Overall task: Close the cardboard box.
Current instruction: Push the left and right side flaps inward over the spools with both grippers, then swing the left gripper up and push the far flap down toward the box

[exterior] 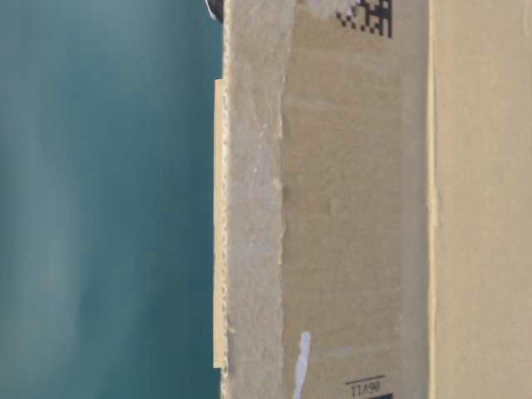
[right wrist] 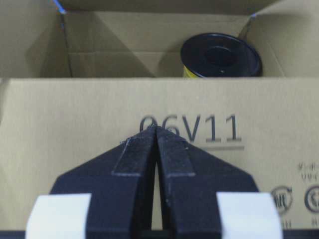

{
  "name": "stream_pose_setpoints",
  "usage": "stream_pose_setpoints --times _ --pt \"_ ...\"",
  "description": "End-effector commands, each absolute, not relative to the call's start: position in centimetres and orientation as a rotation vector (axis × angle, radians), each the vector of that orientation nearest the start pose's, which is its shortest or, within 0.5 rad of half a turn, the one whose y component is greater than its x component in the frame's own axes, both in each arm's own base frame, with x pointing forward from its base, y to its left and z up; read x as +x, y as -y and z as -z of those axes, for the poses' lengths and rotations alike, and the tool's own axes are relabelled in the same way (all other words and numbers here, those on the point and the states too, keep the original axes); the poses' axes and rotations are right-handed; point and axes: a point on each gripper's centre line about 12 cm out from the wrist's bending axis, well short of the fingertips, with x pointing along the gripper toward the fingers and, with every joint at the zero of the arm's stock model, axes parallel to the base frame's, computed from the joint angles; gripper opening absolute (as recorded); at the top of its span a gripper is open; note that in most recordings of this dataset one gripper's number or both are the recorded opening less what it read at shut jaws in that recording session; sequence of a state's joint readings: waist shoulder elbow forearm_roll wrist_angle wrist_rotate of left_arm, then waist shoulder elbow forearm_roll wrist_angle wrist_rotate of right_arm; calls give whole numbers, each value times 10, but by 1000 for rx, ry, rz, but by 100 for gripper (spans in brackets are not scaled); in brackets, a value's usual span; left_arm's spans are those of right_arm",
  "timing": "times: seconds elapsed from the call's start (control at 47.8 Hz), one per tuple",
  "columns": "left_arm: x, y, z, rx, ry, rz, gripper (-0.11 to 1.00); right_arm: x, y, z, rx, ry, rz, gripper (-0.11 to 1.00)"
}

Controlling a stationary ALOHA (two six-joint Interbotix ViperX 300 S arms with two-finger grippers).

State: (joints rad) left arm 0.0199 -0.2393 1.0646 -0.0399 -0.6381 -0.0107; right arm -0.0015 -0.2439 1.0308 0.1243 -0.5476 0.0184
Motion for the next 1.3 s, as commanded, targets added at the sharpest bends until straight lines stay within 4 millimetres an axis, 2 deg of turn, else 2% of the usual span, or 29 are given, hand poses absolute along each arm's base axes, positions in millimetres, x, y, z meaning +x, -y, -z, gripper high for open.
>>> stream_pose_setpoints --times 0.0,0.314,0.649,1.026,1.277 --pt "319 -13 -198 -47 -183 -60 0 320 8 -202 116 -203 81 0" --pt "324 -16 -194 -58 -210 -70 0 320 8 -192 121 -252 83 0" --pt "329 -15 -162 -119 -320 -79 0 321 11 -168 162 -331 122 0" --pt "339 -18 -168 -117 -300 -86 0 322 11 -168 162 -332 122 0" --pt "360 -43 -178 -114 -277 -147 0 327 11 -164 163 -360 121 0"
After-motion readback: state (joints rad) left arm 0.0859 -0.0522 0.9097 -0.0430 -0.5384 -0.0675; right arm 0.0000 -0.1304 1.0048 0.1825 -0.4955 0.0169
